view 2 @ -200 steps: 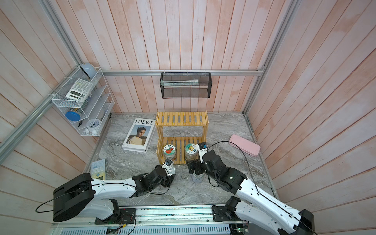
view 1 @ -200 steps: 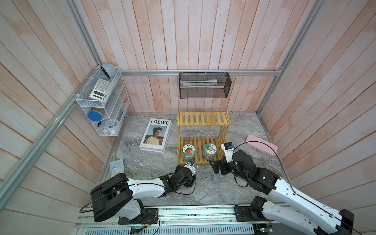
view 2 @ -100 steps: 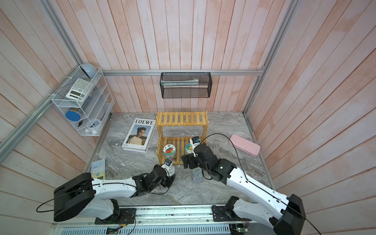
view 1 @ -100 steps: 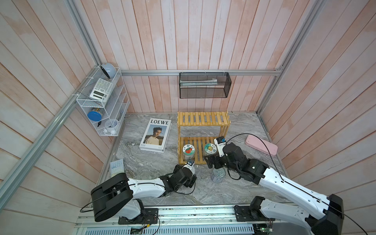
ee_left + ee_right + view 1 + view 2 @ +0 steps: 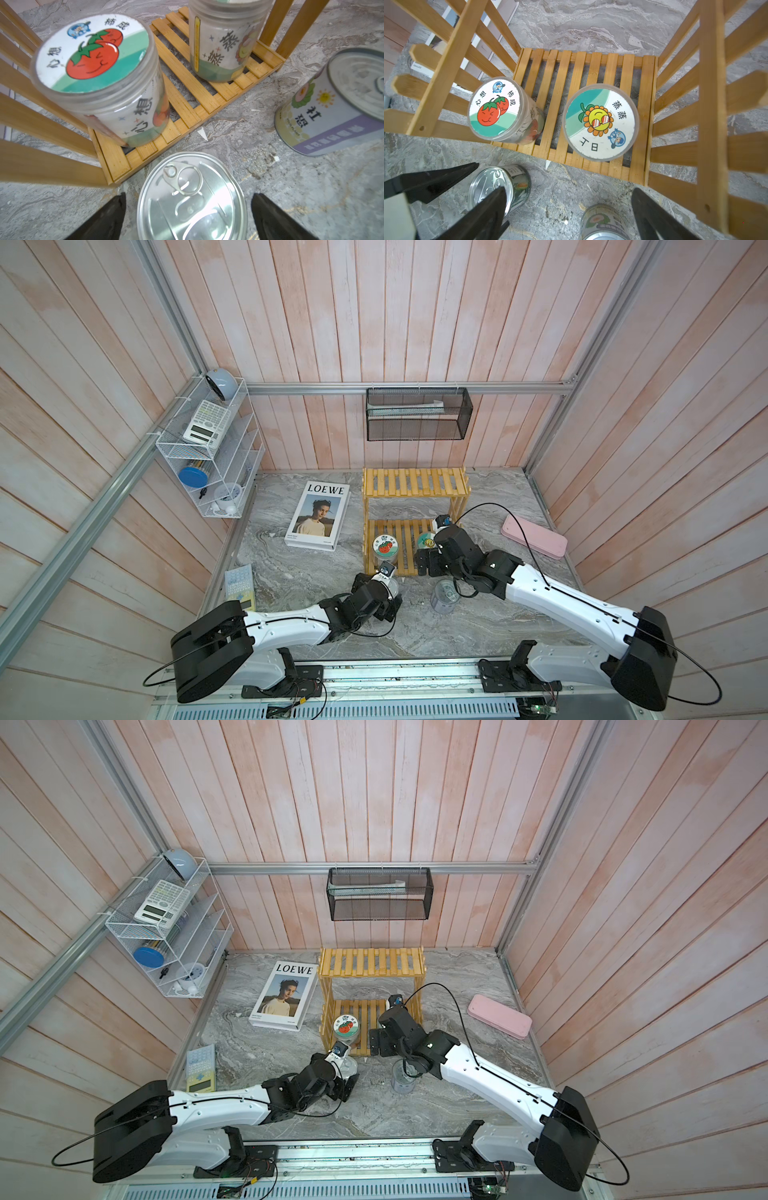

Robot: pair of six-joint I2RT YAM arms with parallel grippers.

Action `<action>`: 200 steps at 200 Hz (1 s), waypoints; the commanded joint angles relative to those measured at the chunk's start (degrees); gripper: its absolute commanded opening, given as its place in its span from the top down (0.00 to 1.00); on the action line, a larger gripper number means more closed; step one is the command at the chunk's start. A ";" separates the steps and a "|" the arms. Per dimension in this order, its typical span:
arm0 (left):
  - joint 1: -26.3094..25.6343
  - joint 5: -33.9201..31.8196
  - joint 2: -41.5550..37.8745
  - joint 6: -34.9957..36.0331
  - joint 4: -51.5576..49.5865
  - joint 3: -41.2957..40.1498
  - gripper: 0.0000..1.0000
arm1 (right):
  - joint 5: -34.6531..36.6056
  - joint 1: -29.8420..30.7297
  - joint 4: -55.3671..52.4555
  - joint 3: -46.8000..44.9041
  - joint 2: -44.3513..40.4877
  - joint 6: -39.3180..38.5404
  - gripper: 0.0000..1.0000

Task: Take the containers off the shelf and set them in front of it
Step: 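Place the container at the center of the board, then pick up a container from the shelf.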

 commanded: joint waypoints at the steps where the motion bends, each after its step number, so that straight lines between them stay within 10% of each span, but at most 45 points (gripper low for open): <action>1: -0.28 0.02 -3.78 -0.37 -1.82 -0.48 0.00 | 3.11 -0.26 -1.40 2.11 2.23 1.28 0.02; 200: 3.32 4.06 -20.62 -1.76 -10.25 1.02 0.00 | 7.71 -4.20 2.10 9.27 20.89 4.04 0.02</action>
